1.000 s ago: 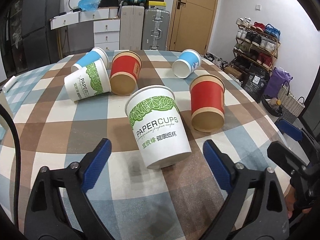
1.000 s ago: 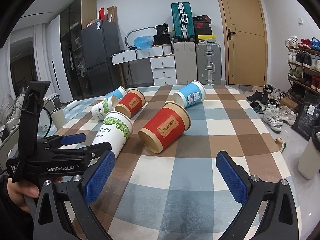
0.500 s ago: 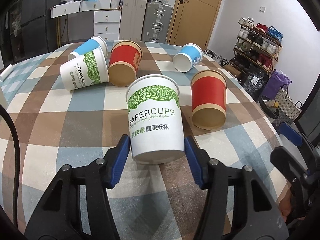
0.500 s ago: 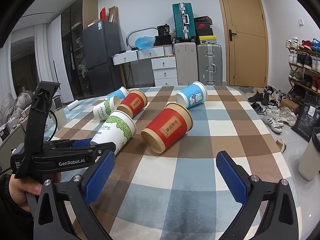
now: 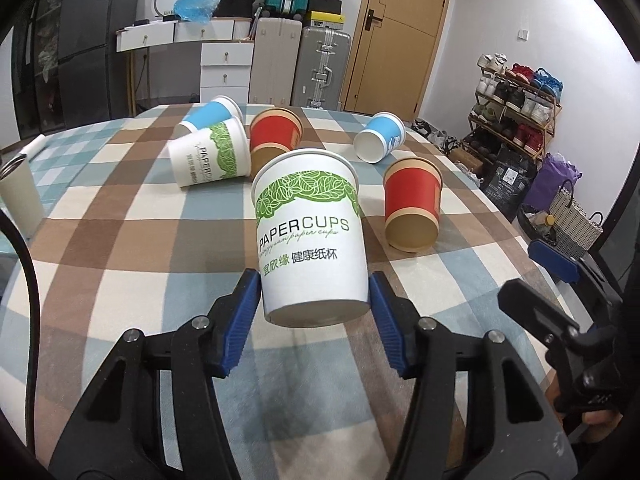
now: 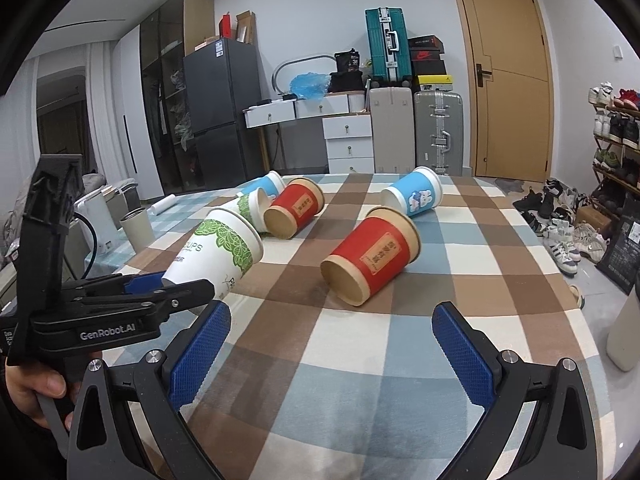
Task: Flip cup upright
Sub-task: 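Lift the white cup with the left tool and carry it toward the right tool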
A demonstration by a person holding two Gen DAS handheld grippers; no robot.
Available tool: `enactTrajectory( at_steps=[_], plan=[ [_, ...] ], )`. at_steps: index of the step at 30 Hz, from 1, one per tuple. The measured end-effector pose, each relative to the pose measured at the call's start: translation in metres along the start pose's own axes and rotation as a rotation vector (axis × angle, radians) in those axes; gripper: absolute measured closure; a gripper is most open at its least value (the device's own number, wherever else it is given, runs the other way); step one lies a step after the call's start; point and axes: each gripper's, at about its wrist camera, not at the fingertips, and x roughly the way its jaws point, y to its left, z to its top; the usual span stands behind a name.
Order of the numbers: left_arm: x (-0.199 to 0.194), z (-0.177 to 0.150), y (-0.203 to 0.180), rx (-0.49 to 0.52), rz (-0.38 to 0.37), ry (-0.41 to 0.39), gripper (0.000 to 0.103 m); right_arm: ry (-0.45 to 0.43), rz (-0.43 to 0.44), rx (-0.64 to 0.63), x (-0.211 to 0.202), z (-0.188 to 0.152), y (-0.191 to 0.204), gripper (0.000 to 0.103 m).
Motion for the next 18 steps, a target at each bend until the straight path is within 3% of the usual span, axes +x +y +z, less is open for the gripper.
enactTrajectory(
  at_steps=[12,18],
  plan=[
    [-0.064,-0.034,0.017,-0.023,-0.003,-0.039,0.05,0.013,0.066,-0.024,-0.003,-0.016,0.027,0.0],
    [-0.075,-0.053,0.015,-0.038,-0.005,-0.034,0.05,-0.011,0.125,-0.036,-0.013,-0.017,0.034,0.0]
  ],
)
